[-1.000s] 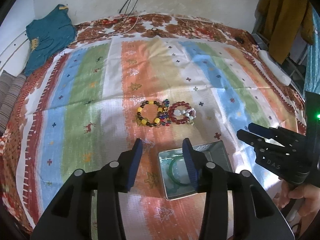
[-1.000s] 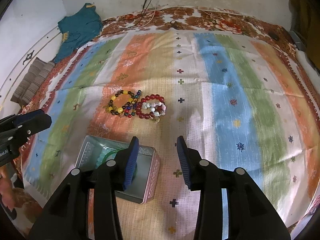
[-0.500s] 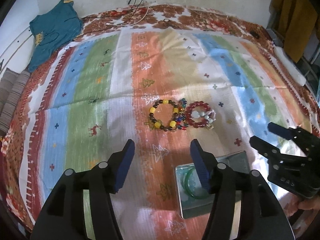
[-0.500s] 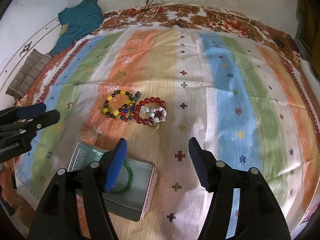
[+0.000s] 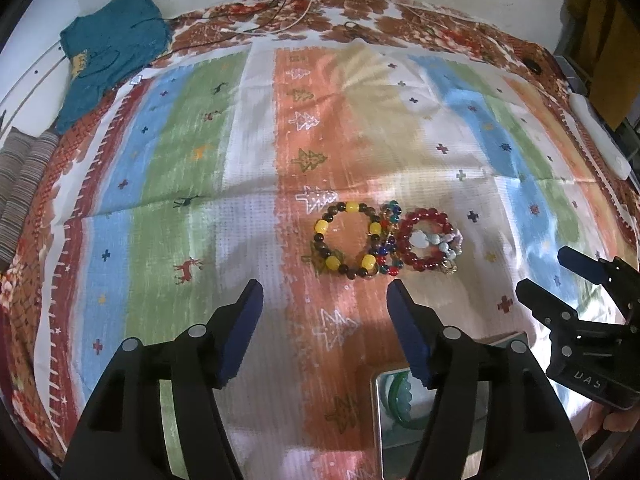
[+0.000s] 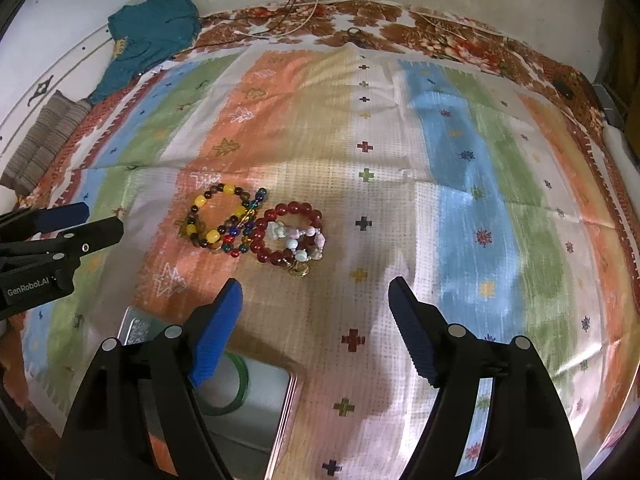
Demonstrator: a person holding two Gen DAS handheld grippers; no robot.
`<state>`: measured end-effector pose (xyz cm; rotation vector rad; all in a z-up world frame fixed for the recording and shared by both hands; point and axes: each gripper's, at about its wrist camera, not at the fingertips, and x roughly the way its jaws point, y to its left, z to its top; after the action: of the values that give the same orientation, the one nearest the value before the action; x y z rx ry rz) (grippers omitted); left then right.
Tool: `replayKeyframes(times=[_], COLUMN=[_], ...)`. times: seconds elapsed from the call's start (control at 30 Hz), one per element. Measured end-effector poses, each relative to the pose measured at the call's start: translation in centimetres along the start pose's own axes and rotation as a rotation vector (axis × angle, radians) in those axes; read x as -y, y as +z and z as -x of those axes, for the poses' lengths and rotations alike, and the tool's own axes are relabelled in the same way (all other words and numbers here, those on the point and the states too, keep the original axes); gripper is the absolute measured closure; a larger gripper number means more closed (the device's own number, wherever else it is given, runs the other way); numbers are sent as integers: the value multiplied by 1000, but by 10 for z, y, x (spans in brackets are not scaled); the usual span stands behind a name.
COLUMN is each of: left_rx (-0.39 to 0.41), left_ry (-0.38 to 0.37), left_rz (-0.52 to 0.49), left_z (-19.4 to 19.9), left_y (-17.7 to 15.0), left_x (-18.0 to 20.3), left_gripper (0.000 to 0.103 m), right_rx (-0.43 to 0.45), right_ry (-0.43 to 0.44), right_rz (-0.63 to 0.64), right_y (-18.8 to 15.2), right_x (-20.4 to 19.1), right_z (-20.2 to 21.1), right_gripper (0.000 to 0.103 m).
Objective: Organize jewelry
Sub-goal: 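Move both open tools back to the remaining bracelets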
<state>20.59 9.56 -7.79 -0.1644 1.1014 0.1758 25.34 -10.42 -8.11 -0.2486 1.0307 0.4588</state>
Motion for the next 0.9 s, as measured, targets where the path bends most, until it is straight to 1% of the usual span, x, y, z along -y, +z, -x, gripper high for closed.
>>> replayKeyframes(times=[0.23, 0.53, 0.63, 0.7, 0.77, 0.9], left_rx=[-23, -58, -72, -78, -82, -94], left_ry=[22, 48, 50, 50, 49, 46], left_rz=[8, -6, -10, -12, -12, -24], left_z=[-18, -45, -54, -59, -63, -71], left_y=[8, 16, 18, 21, 23, 25], left_x=[-5, -8, -9, -9, -10, -10], left_gripper=[37, 36, 36, 36, 35, 35], right_rx=[-19, -44, -57, -68, -75, -95], right_ry=[-7, -13, -24, -25, -31, -31], right_rz=[-9, 17, 35, 34, 31, 30], right_y=[6, 14, 15, 15, 17, 18], right_x=[8, 6, 6, 8, 10, 13], right_z=[-17, -38, -46, -51, -58, -71], right_gripper=[27, 27, 27, 26, 23, 23])
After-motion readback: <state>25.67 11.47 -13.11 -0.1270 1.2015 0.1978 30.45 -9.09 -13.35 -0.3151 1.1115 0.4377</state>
